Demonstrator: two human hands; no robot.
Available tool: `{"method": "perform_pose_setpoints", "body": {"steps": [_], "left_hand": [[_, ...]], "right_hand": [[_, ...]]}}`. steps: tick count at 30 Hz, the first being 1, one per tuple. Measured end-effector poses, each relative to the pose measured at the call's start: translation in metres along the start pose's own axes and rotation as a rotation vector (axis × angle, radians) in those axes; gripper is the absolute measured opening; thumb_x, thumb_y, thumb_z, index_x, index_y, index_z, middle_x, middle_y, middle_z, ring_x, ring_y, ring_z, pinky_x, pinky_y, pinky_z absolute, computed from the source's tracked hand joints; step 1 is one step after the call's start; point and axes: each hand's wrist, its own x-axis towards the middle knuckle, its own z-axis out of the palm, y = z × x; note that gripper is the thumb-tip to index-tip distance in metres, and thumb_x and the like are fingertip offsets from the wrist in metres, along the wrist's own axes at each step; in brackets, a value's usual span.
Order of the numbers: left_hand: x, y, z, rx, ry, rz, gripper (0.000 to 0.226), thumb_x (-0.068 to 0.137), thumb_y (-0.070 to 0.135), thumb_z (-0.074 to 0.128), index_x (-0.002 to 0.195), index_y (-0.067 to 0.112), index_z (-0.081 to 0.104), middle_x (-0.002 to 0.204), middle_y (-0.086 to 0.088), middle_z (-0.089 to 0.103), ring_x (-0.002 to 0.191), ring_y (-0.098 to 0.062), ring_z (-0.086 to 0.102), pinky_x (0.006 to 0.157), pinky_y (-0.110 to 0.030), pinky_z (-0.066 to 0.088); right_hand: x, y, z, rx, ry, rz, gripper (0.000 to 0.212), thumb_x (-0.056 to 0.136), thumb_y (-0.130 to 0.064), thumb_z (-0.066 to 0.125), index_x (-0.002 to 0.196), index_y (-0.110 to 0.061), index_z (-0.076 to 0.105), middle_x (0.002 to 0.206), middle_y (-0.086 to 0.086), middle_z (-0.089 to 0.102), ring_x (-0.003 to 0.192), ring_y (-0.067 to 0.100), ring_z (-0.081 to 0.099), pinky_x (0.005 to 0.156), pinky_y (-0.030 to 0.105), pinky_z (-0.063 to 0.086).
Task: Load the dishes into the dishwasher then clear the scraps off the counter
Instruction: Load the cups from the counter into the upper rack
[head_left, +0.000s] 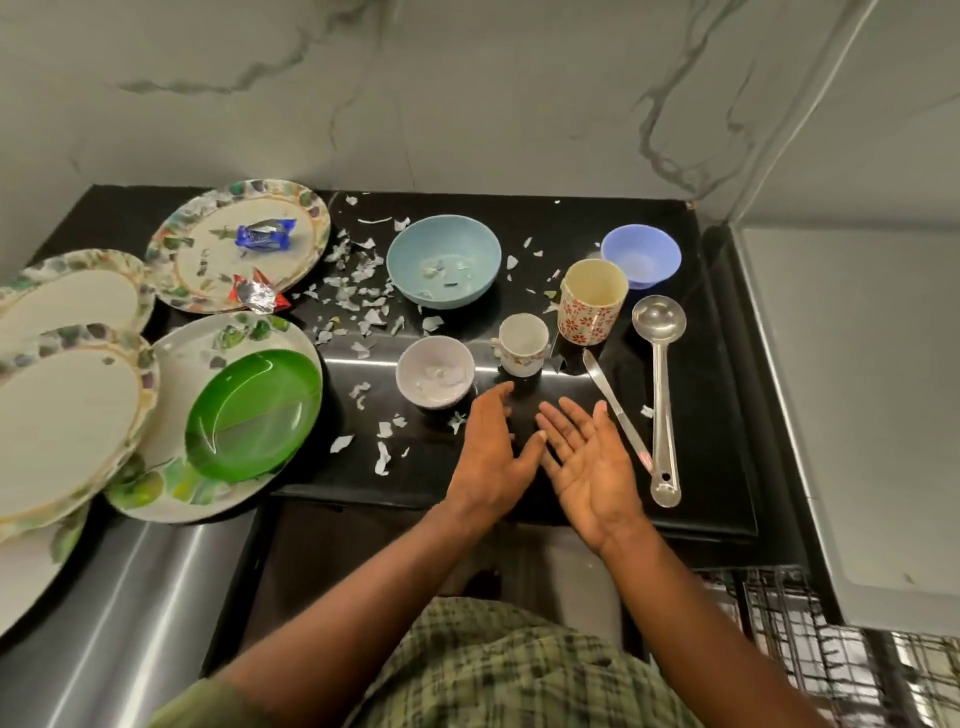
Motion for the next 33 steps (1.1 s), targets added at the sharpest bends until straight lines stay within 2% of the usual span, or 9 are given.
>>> {"method": "perform_pose_setpoints", "body": {"steps": [5,8,12,15,17,21,25,29,33], "left_hand": [[0.033,-0.013,0.008,0.017,0.023,-0.05,0.097,0.086,0.041,0.077,0.16,0.028,0.016,0.164,-0.003,0.026,0.152,-0.022,0.029,0.123,-0.048,0.036],[0.05,-0.006,0.013,-0.034,0.038,-0.087,0.114,0.084,0.034,0.083,0.165,0.027,0.003,0.171,-0.001,0.016,0.158,-0.019,0.017,0.129,-0.046,0.023],[0.072,0.004,0.016,-0.095,0.149,-0.141,0.116,0.084,0.024,0.086,0.165,0.018,0.003,0.172,-0.003,0.015,0.159,-0.017,0.014,0.129,-0.033,0.014],[0.088,0.009,0.018,-0.15,0.219,-0.135,0.103,0.084,0.02,0.085,0.162,0.016,0.018,0.163,-0.004,0.035,0.15,-0.019,0.034,0.127,-0.037,0.027],[0.093,0.012,0.02,-0.152,0.247,-0.097,0.083,0.084,0.016,0.084,0.151,0.015,0.035,0.141,0.002,0.05,0.132,-0.015,0.049,0.119,-0.038,0.04],[0.081,0.023,0.017,-0.155,0.249,-0.064,0.07,0.083,0.017,0.085,0.139,0.015,0.042,0.125,0.006,0.051,0.117,-0.01,0.054,0.106,-0.031,0.048],[0.036,0.036,0.019,-0.201,0.104,0.03,0.068,0.081,0.026,0.089,0.134,0.027,0.045,0.126,0.013,0.06,0.112,0.003,0.061,0.096,-0.018,0.052],[-0.013,0.053,0.032,-0.225,-0.101,0.176,0.069,0.076,0.024,0.093,0.131,0.028,0.05,0.122,0.015,0.066,0.115,-0.002,0.064,0.092,-0.018,0.053],[-0.043,0.084,0.068,-0.224,-0.286,0.286,0.072,0.067,0.037,0.088,0.129,0.03,0.052,0.121,0.029,0.062,0.114,0.004,0.062,0.091,-0.015,0.051]], "right_hand": [[0.007,0.006,-0.004,0.091,0.077,-0.006,0.072,0.105,-0.062,0.037,0.153,-0.009,0.044,0.146,0.012,0.063,0.137,0.025,0.058,0.122,0.042,0.04],[0.008,0.007,-0.005,0.137,0.099,-0.005,0.077,0.103,-0.065,0.037,0.154,-0.008,0.043,0.147,0.014,0.061,0.138,0.025,0.058,0.117,0.04,0.043],[0.009,0.01,-0.004,0.151,0.097,0.003,0.083,0.099,-0.068,0.038,0.156,-0.008,0.041,0.148,0.015,0.06,0.14,0.027,0.055,0.123,0.043,0.036],[0.01,0.009,-0.007,0.183,0.095,-0.002,0.084,0.098,-0.069,0.039,0.155,-0.008,0.041,0.148,0.015,0.06,0.14,0.027,0.056,0.123,0.044,0.035],[0.009,0.007,-0.01,0.189,0.112,0.004,0.083,0.1,-0.069,0.036,0.155,-0.007,0.042,0.147,0.014,0.061,0.139,0.026,0.057,0.123,0.043,0.037],[0.003,0.006,-0.012,0.191,0.124,0.012,0.082,0.1,-0.068,0.038,0.155,-0.007,0.042,0.146,0.014,0.062,0.139,0.027,0.056,0.124,0.045,0.036],[-0.015,0.0,-0.027,0.239,0.128,0.01,0.075,0.102,-0.066,0.039,0.151,-0.009,0.049,0.144,0.019,0.062,0.137,0.033,0.058,0.121,0.049,0.039],[-0.041,-0.012,-0.054,0.244,0.103,-0.03,0.069,0.106,-0.063,0.04,0.151,-0.012,0.053,0.152,0.022,0.053,0.14,0.038,0.051,0.11,0.048,0.048],[-0.074,-0.029,-0.093,0.28,0.063,-0.034,0.06,0.108,-0.05,0.046,0.149,-0.007,0.055,0.144,0.028,0.056,0.122,0.037,0.061,0.103,0.042,0.053]]}}
